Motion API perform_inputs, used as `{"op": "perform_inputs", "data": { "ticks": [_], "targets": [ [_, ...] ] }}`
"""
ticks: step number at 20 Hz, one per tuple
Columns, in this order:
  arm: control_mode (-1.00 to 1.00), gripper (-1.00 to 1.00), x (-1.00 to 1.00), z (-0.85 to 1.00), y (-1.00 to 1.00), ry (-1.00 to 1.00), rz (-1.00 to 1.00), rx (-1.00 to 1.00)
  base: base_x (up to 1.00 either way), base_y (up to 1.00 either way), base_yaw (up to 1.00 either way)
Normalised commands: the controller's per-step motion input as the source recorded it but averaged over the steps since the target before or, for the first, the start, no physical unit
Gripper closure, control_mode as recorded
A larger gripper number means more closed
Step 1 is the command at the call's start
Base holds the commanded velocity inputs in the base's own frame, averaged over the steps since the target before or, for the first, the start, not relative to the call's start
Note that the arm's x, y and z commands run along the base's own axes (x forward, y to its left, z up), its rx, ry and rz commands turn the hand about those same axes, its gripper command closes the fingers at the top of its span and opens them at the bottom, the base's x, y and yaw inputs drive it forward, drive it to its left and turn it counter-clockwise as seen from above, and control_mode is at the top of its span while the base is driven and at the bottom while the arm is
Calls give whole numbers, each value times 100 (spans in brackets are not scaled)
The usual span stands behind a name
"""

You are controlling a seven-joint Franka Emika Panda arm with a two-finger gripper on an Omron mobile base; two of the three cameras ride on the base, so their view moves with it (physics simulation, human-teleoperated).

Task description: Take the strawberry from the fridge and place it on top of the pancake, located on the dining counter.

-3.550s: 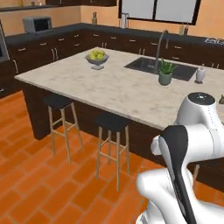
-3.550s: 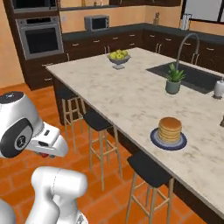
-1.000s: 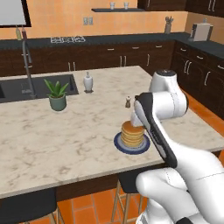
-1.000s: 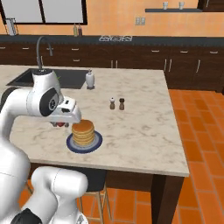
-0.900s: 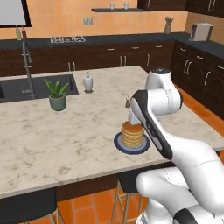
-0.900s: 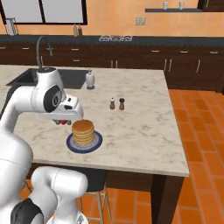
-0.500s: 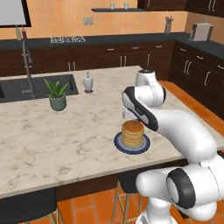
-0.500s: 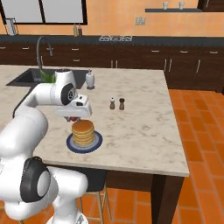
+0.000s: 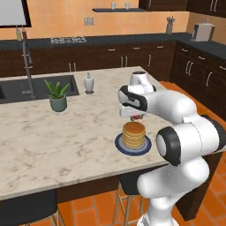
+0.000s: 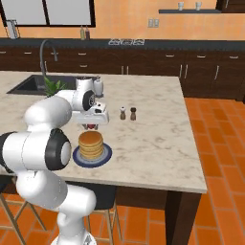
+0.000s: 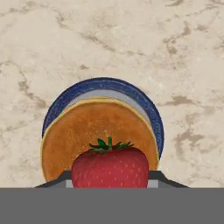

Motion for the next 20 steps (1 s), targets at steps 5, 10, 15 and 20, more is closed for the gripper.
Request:
{"op": "perform_inputs", "data": {
  "ticks": [5, 10, 15, 20],
  "targets": [
    [-100, 100, 10, -61, 4, 11, 3, -10, 0, 0, 0],
    [-100, 100, -7, -15, -14, 0, 0, 0, 0, 0, 0],
    [-100, 100, -28, 5, -7, 0, 0, 3, 0, 0, 0],
    [-100, 100, -14, 0, 21, 0, 1, 0, 0, 0, 0]
  ]
}}
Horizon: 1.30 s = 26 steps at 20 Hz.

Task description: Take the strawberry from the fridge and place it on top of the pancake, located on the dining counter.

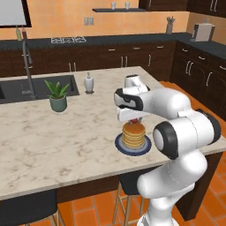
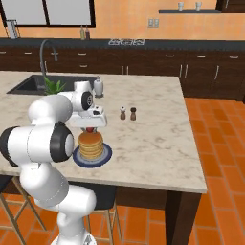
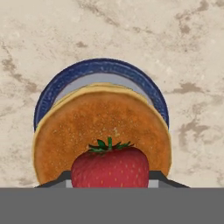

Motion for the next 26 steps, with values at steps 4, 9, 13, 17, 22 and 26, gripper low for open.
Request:
{"op": "perform_inputs", "data": {
  "ticks": [4, 9, 13, 17, 22, 26],
  "targets": [
    [-100, 100, 0, -4, 6, 0, 0, 0, 0, 0, 0],
    [-100, 100, -10, -11, 1, 0, 0, 0, 0, 0, 0],
    [-100, 100, -16, -15, 0, 0, 0, 0, 0, 0, 0],
    [-100, 100, 0, -29, 0, -4, 0, -1, 0, 0, 0],
    [-100, 100, -4, -5, -2, -10, 0, 0, 0, 0, 0],
    [-100, 100, -14, 4, 0, -2, 0, 0, 0, 0, 0]
  ]
}}
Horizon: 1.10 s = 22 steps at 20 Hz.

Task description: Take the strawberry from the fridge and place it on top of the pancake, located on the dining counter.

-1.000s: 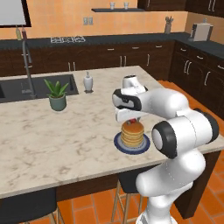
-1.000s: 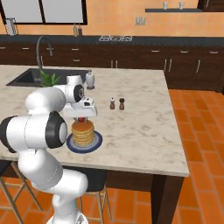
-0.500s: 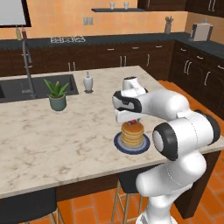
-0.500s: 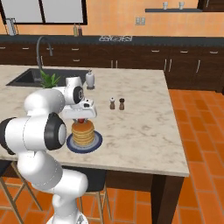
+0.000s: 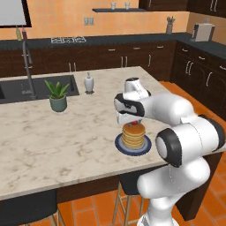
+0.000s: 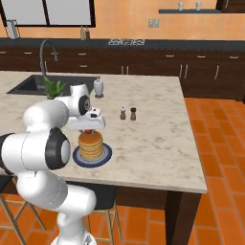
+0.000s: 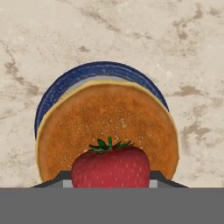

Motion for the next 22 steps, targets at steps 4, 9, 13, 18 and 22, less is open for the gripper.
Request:
{"op": "perform_inputs", "data": {
  "ticks": [4, 9, 13, 18, 22],
  "targets": [
    [-100, -100, -4, -8, 0, 0, 0, 0, 0, 0, 0],
    [-100, -100, 11, -8, 0, 0, 0, 0, 0, 0, 0],
    [-100, -100, 1, 0, 0, 0, 0, 0, 0, 0, 0],
    [-100, -100, 0, 0, 0, 0, 0, 0, 0, 0, 0],
    [-100, -100, -10, 0, 0, 0, 0, 0, 0, 0, 0]
  ]
}}
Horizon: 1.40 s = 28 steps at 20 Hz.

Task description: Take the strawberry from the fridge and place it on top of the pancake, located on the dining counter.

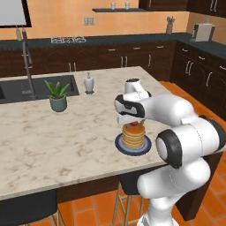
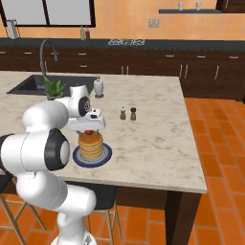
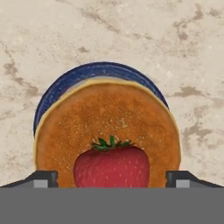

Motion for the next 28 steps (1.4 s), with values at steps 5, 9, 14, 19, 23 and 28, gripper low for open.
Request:
{"op": "perform_inputs", "data": {
  "ticks": [5, 9, 14, 19, 23, 28],
  "targets": [
    [-100, -100, -21, 43, 1, 0, 0, 0, 0, 0, 0],
    [-100, -100, -21, 57, 0, 0, 0, -3, 0, 0, 0],
    [-100, -100, -39, 51, 0, -2, 0, -3, 0, 0, 0],
    [-100, -100, -98, 38, 0, -20, 0, 3, 0, 0, 0],
    [-100, -100, -100, 65, 0, -23, 0, 6, 0, 0, 0],
    [-100, -100, -100, 59, 51, -11, 0, 0, 0, 0, 0]
  ]
}}
